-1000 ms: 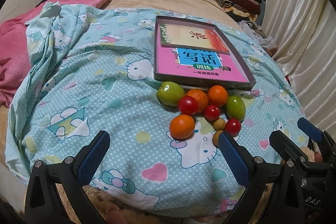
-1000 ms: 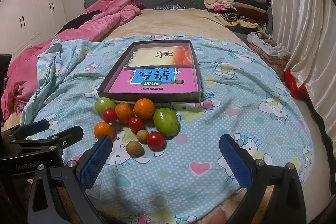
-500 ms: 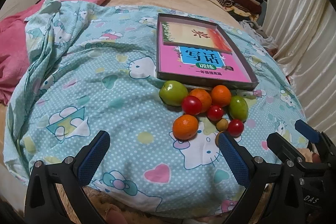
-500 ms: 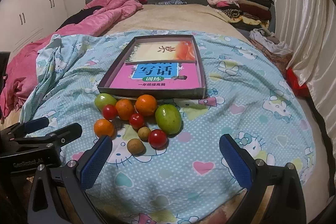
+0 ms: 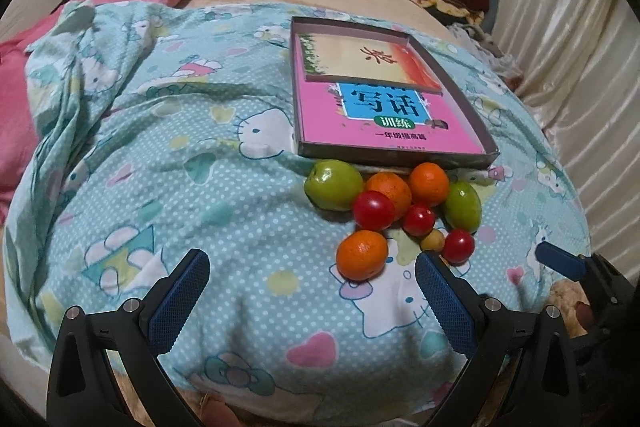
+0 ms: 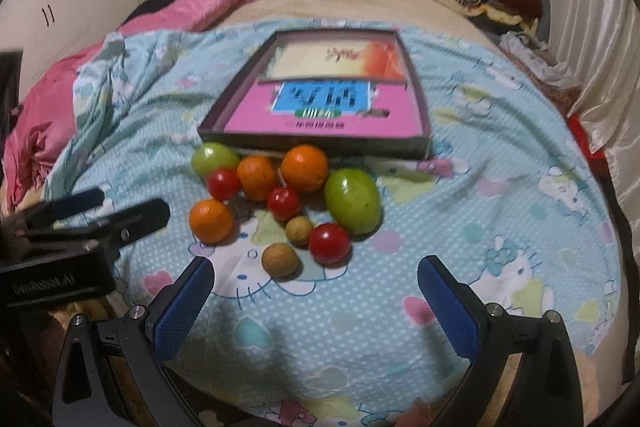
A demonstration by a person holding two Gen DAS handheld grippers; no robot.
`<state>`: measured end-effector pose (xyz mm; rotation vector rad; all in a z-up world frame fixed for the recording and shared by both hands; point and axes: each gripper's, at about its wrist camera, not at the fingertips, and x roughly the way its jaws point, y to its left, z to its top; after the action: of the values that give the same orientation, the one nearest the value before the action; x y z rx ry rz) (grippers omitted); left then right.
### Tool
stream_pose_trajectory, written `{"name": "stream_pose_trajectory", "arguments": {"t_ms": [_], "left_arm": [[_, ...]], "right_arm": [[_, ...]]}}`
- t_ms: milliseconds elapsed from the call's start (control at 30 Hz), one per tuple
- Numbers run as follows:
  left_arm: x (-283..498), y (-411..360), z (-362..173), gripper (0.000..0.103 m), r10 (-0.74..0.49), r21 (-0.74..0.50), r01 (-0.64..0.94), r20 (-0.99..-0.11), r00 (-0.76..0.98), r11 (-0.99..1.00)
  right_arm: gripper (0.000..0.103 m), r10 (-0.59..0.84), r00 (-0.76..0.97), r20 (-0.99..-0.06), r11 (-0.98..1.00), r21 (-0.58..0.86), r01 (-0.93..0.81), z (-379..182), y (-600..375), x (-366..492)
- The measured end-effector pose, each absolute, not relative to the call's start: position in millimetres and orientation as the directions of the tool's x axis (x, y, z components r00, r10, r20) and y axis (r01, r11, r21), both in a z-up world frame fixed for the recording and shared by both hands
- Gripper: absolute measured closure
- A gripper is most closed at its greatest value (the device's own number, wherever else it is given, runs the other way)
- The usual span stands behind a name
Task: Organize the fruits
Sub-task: 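Grasp a mandarin orange with the left tool while the right tool grasps a brown kiwi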
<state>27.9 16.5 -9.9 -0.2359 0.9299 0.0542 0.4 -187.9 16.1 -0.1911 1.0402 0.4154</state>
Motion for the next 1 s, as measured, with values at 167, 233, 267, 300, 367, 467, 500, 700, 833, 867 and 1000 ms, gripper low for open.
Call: {"name": "stream_pose_trajectory", "arguments": {"t_ms": [167, 233, 267, 300, 367, 467, 500, 700, 833, 867, 1000], "left_arm": [[40.9, 12.8, -19.3, 0.001, -0.124, -0.196, -0.076, -0.829, 0.546, 0.978], [45.2, 13.8, -23.4, 0.001, -0.148, -0.211, -0.063, -0.840, 0.522, 0.975], [47.2, 13.6, -25.6, 0.002, -0.158, -0.217, -0.057, -0.844, 0.513, 0.974], [48.6, 14.1, -27.3, 0.003, -0.165, -0.225, -0.059, -0.847, 0.506, 0.973], [53.3, 13.8, -30.3, 0.009, -0.166, -0.218, -0.050, -0.854, 0.493, 0.975], [56.8, 11.0, -33.8, 0.013, -0.168, -0.215, -0.044, -0.861, 0.481, 0.976], [56.9, 10.6, -34.3, 0.015, -0.171, -0.216, -0.042, -0.865, 0.472, 0.975], [61.2, 5.4, -41.0, 0.026, -0.175, -0.207, -0.023, -0.879, 0.443, 0.978], [63.7, 1.9, -44.9, 0.036, -0.195, -0.220, -0.008, -0.882, 0.429, 0.975], [64.5, 1.1, -46.5, 0.036, -0.191, -0.215, -0.008, -0.885, 0.426, 0.977], [66.2, -1.8, -51.2, 0.041, -0.196, -0.214, 0.003, -0.888, 0.416, 0.977]], "right_arm": [[0.010, 0.256, 0.378, -0.890, 0.904, 0.082, -0.420, 2.1, -182.5, 6.8], [0.017, 0.264, 0.352, -0.898, 0.901, 0.099, -0.423, -4.2, -179.2, 9.6], [0.023, 0.270, 0.336, -0.902, 0.898, 0.110, -0.427, -7.6, -177.2, 10.7], [0.026, 0.278, 0.325, -0.904, 0.894, 0.120, -0.431, -9.7, -175.4, 11.6], [0.035, 0.295, 0.305, -0.905, 0.888, 0.142, -0.437, -13.5, -172.4, 13.1], [0.047, 0.314, 0.288, -0.905, 0.882, 0.165, -0.442, -18.9, -167.2, 16.9], [0.051, 0.317, 0.285, -0.905, 0.880, 0.168, -0.444, -20.3, -165.9, 17.5], [0.064, 0.313, 0.280, -0.908, 0.878, 0.163, -0.450, -28.3, -160.4, 22.9], [0.068, 0.301, 0.267, -0.915, 0.879, 0.158, -0.449, -34.8, -159.8, 26.1], [0.070, 0.293, 0.264, -0.919, 0.881, 0.153, -0.447, -37.3, -159.6, 26.7], [0.075, 0.304, 0.274, -0.912, 0.880, 0.158, -0.449, -38.4, -158.8, 29.5]]}}
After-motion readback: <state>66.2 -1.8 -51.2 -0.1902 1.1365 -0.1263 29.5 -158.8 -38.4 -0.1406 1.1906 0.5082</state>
